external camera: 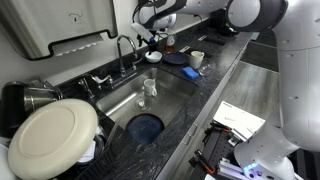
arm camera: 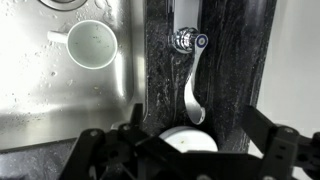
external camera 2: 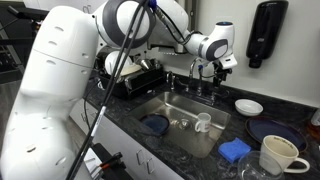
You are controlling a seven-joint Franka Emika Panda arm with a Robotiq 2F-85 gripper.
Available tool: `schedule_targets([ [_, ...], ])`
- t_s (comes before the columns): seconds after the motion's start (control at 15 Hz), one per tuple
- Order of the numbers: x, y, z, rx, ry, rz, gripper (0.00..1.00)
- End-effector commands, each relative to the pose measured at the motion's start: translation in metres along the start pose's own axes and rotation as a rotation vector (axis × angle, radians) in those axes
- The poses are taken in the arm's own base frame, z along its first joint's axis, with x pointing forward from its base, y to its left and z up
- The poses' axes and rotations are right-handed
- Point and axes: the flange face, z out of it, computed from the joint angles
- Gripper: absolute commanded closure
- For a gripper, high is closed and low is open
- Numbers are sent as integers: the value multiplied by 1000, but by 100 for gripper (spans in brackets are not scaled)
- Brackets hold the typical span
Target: Open the faucet
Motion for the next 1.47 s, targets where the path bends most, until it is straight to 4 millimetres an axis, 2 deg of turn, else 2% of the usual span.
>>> schedule_targets([
  [0.0,11,-16,17,-25,27,45,0],
  [0.27,29,-27,31,-41,56,109,0],
  [0.6,35,-31,46,-137,44,133,0],
  [0.67,35,-31,48,-161,36,133,3],
  [0.73,35,-31,50,-183,28,133,26],
  [0.87,35,-31,50,-216,13,131,31],
  [1.4,34,-39,50,-236,3,121,85],
])
